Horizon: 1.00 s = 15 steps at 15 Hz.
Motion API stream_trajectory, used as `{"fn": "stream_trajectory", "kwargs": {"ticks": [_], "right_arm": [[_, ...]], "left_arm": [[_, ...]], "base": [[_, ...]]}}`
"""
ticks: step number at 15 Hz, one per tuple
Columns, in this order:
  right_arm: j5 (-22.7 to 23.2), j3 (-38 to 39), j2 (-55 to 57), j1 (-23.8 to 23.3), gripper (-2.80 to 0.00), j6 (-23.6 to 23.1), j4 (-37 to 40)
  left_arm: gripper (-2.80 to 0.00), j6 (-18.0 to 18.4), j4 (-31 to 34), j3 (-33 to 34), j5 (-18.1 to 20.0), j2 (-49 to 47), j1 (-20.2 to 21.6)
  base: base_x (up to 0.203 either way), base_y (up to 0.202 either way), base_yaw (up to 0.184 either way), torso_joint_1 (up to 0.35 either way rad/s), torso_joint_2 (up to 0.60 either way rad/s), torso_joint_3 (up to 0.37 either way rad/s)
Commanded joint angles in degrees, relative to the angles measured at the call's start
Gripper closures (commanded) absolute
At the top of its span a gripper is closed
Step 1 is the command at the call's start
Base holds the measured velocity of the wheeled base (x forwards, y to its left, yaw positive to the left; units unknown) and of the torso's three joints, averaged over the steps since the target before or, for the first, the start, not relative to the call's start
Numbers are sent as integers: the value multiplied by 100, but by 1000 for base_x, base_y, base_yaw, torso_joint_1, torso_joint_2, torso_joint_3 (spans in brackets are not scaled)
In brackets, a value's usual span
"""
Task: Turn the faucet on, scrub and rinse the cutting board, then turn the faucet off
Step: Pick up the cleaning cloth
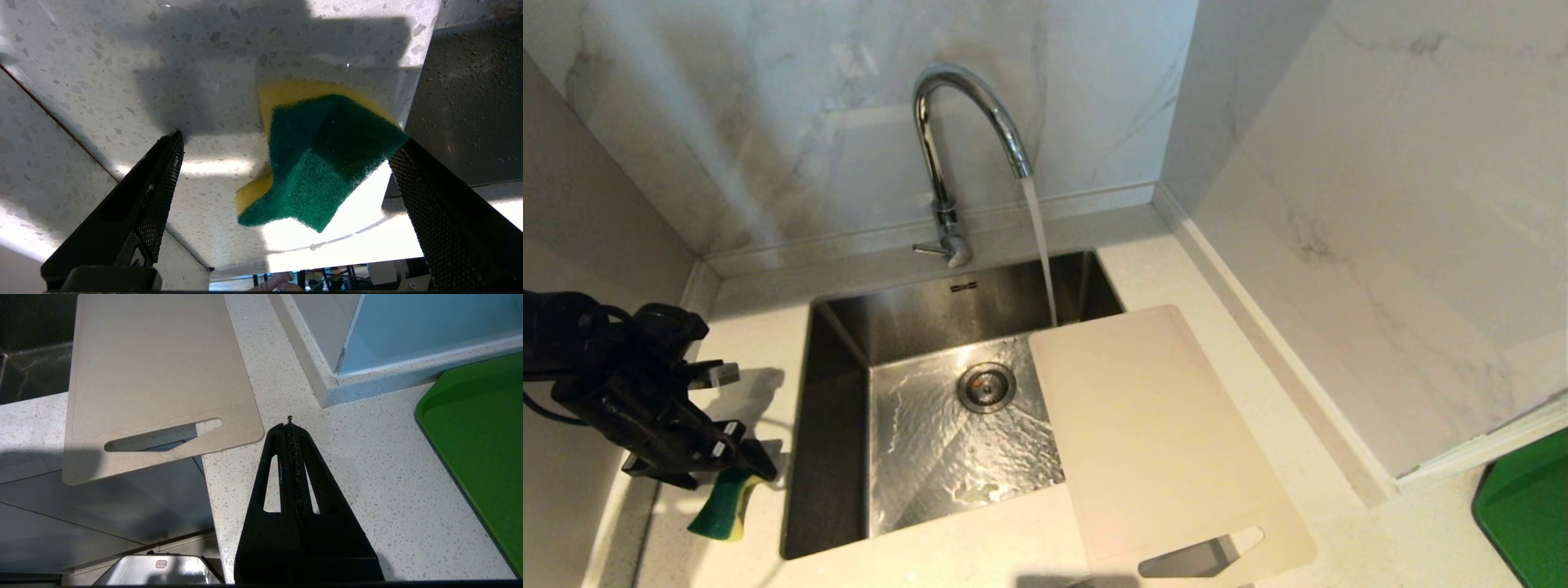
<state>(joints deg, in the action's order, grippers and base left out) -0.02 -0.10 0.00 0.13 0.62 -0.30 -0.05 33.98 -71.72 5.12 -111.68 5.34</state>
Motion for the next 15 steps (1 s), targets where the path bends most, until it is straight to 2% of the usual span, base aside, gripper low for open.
{"fn": "stream_trajectory", "kwargs": {"ticks": [1,5,6,15], "right_arm": [[0,1,0,4,0,-1,-5],[2,1,0,4,0,-1,-5],[1,1,0,4,0,-1,-5],[0,1,0,-1,0,-1,-5]], "left_arm": [[-280,-3,21,-28,7,-35,2],[-280,-21,4,-18,182,-21,2],[0,-23,4,-18,182,-29,2],[0,-127,13,-35,200,-119,-22]], "base": [[0,0,0,0,0,0],[0,0,0,0,0,0],[0,0,0,0,0,0],[0,0,0,0,0,0]]}}
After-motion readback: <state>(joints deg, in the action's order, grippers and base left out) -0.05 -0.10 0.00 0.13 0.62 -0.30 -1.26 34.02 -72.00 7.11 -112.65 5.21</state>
